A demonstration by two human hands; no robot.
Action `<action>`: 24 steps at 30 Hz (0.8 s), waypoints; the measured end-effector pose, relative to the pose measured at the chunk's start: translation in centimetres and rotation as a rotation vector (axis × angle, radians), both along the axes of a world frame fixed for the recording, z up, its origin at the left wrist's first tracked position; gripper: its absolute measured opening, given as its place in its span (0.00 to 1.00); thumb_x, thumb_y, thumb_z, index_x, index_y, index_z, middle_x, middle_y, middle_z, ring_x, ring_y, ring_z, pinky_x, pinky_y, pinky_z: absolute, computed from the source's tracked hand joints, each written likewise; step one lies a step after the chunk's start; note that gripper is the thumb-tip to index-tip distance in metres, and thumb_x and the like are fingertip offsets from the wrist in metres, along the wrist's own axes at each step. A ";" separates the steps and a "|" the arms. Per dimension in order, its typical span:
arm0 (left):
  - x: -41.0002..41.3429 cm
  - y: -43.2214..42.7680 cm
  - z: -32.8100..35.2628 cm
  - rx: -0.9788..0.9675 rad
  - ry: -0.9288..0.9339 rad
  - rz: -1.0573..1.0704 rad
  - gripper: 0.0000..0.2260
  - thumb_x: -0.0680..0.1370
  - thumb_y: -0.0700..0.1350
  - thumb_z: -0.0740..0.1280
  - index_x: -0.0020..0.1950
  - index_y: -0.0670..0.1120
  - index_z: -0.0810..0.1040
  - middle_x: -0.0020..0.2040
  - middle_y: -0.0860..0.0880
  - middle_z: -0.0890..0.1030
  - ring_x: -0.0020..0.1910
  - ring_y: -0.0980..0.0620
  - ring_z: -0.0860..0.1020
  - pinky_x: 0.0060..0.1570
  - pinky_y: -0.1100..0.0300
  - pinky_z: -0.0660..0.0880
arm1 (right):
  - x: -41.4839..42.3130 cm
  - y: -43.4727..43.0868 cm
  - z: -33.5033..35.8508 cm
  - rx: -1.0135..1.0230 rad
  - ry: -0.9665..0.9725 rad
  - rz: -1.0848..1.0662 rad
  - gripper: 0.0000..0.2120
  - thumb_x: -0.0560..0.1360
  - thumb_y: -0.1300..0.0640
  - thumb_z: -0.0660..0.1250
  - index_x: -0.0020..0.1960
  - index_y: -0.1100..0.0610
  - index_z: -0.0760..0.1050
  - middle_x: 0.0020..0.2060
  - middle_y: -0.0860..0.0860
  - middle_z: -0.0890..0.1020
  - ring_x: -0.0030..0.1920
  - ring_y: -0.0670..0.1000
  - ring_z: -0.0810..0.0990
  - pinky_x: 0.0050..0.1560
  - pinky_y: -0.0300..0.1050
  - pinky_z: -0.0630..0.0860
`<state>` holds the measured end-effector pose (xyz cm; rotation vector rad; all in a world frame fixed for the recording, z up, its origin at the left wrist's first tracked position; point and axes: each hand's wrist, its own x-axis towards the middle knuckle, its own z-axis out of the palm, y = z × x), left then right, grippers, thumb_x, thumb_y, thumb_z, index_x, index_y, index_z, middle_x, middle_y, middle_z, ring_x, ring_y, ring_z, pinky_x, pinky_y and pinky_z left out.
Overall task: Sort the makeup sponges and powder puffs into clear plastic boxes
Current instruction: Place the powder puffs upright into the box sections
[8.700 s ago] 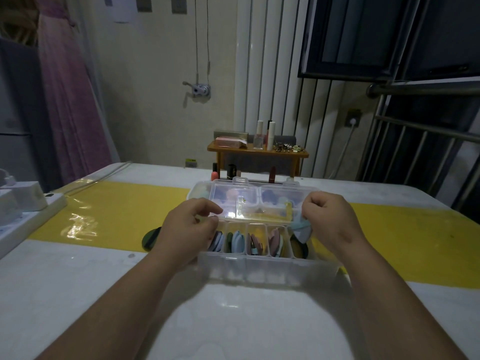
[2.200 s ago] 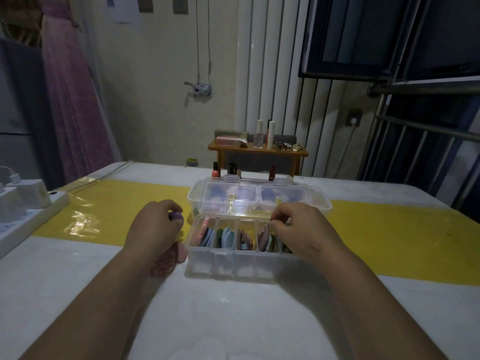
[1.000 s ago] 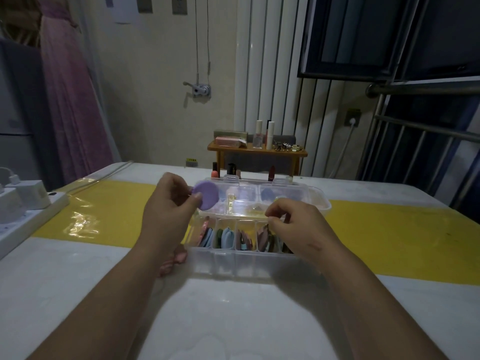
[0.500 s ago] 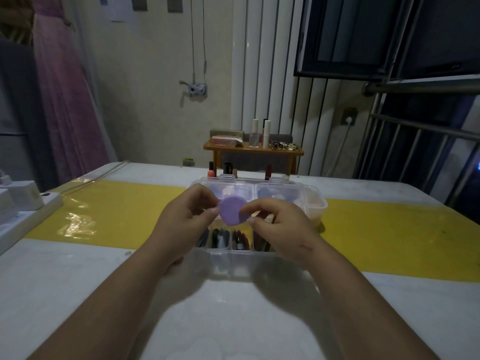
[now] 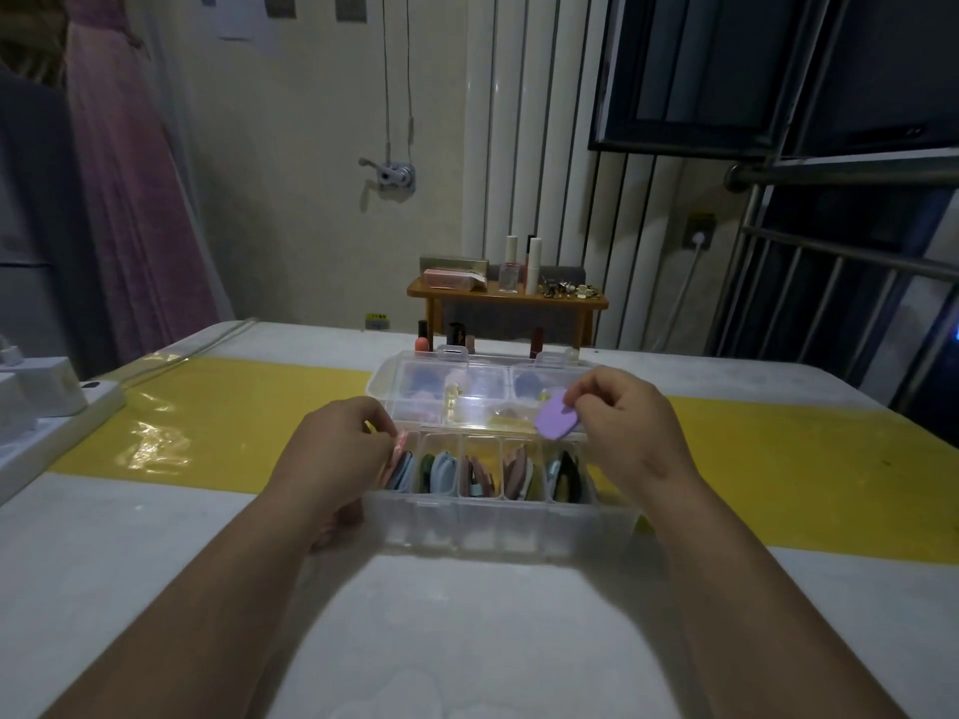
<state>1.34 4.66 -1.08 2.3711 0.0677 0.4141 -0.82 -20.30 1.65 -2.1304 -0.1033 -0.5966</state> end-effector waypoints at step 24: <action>1.0 1.4 -0.6 0.055 0.021 0.080 0.07 0.72 0.39 0.63 0.38 0.51 0.77 0.33 0.48 0.79 0.33 0.48 0.76 0.30 0.59 0.65 | -1.0 -0.5 0.8 -0.205 0.092 -0.163 0.12 0.69 0.61 0.59 0.31 0.63 0.76 0.26 0.53 0.81 0.31 0.44 0.78 0.37 0.51 0.79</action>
